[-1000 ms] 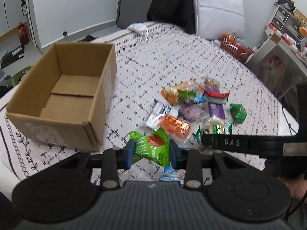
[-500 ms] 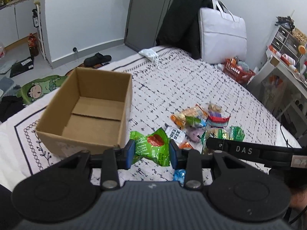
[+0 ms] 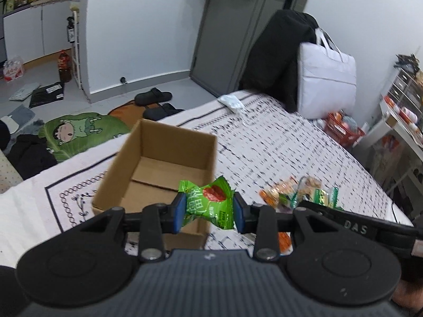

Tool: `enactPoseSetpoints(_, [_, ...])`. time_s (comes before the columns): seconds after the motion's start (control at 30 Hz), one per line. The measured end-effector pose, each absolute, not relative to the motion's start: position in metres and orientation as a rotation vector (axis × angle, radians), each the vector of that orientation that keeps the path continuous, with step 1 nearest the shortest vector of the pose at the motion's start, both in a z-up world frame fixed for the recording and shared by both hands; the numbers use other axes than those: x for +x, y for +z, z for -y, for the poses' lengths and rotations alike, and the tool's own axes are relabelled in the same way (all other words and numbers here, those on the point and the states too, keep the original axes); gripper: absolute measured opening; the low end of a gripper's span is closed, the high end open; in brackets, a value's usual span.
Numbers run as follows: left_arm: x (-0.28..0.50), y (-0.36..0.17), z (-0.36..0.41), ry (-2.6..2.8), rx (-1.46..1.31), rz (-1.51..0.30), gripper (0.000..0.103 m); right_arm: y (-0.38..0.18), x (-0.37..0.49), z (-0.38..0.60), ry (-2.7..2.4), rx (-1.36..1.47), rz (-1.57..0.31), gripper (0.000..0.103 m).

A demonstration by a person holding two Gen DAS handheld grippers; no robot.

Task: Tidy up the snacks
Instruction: 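Carry both snacks over the cardboard box and open both tools to drop them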

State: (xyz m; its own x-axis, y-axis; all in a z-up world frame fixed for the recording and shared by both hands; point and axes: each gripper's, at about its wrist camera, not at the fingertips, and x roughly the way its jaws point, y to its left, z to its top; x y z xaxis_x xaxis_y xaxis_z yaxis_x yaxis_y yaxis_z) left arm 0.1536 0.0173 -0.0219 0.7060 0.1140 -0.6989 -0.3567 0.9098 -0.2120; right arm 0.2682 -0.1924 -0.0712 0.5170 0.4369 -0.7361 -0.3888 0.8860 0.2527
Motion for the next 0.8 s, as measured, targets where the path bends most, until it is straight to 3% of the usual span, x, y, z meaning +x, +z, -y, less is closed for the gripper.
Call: enactPoseSetpoints(0.8, [0.18, -0.059, -0.096, 0.394, -0.439, -0.822, 0.037, -0.087, 0.266, 0.11, 0.62, 0.093, -0.931, 0.048])
